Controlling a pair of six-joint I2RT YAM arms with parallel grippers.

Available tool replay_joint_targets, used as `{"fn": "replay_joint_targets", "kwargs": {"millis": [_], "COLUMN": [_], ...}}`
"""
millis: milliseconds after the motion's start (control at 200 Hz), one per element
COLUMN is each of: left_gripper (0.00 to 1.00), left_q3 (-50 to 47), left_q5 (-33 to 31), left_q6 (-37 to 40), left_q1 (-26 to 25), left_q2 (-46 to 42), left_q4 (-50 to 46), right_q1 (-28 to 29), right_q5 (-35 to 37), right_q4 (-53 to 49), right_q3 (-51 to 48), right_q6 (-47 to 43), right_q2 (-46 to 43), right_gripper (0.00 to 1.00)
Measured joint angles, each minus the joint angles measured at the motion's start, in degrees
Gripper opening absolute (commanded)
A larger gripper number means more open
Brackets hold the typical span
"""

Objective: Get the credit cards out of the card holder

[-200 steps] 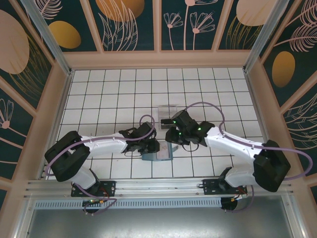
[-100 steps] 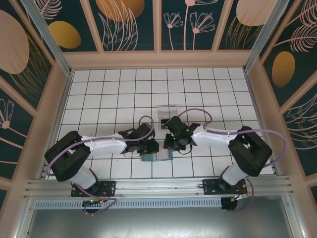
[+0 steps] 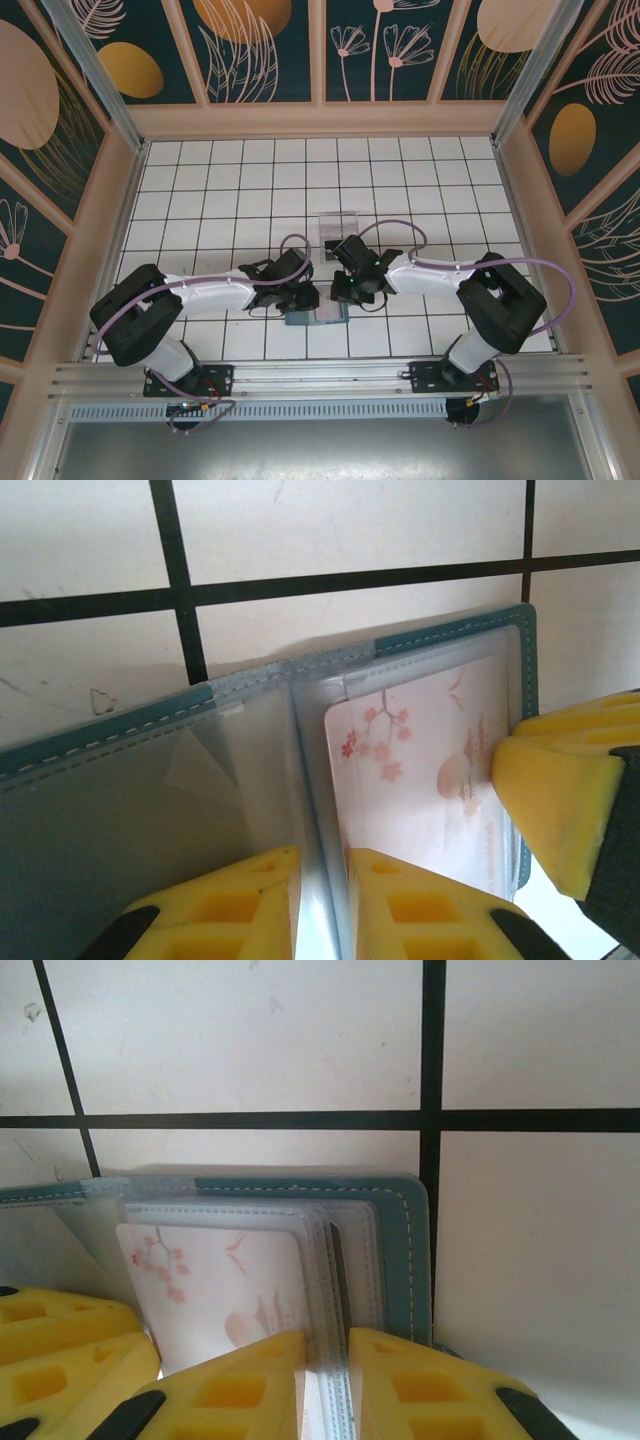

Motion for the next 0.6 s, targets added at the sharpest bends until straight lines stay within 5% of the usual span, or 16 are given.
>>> {"fn": "replay_joint_targets", "kwargs": {"millis": [370,600], "left_gripper": [0.11,0.19], "left_q3": [0.0,0.0], "left_q5": [-2.1,-2.6], "left_q6": [0.7,0.4], "left_q1": [0.0,0.0], "left_q2": [-1.5,-4.2], "left_q4": [-3.7,-4.3], "right_q1": [0.1,0.1], "right_q5": [0.0,0.3], "right_q4": [0.4,0.4], "right_q3": [0.0,-0.2], "right_q6": [-0.1,0.0], "right_q2": [0.0,0.0], "right_gripper": [0.24,0.20]}}
